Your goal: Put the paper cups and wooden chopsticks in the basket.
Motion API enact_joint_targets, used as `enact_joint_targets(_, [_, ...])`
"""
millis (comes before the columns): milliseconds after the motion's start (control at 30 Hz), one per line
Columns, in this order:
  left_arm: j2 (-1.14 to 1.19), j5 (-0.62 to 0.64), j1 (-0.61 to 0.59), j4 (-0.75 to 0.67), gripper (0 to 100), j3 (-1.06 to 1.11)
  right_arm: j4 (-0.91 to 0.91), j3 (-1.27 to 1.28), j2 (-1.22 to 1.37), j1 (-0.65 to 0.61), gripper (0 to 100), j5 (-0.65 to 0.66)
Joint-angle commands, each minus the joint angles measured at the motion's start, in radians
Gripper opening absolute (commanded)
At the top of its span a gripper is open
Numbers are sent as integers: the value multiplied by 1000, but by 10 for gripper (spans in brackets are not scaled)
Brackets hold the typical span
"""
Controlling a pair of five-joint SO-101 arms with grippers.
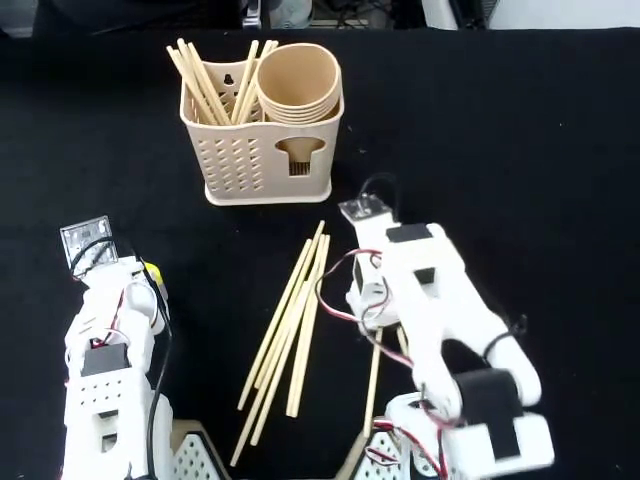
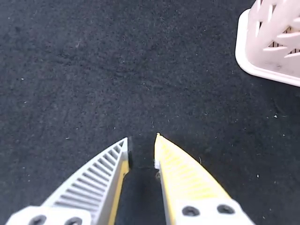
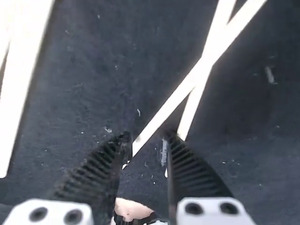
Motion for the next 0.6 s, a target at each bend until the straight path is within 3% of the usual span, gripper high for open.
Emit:
enact_joint_targets(0, [3, 5, -1, -21, 113, -12, -2, -82, 102, 11, 109, 3])
enact_joint_targets(133, [3, 5, -1, -21, 113, -12, -28, -125, 180, 14, 100, 3])
enact_joint_targets(233, [3, 5, -1, -21, 113, -12, -52, -128, 186, 14, 8, 3])
enact_joint_targets(567, [3, 5, -1, -21, 113, -12, -49, -134, 168, 15, 12, 3])
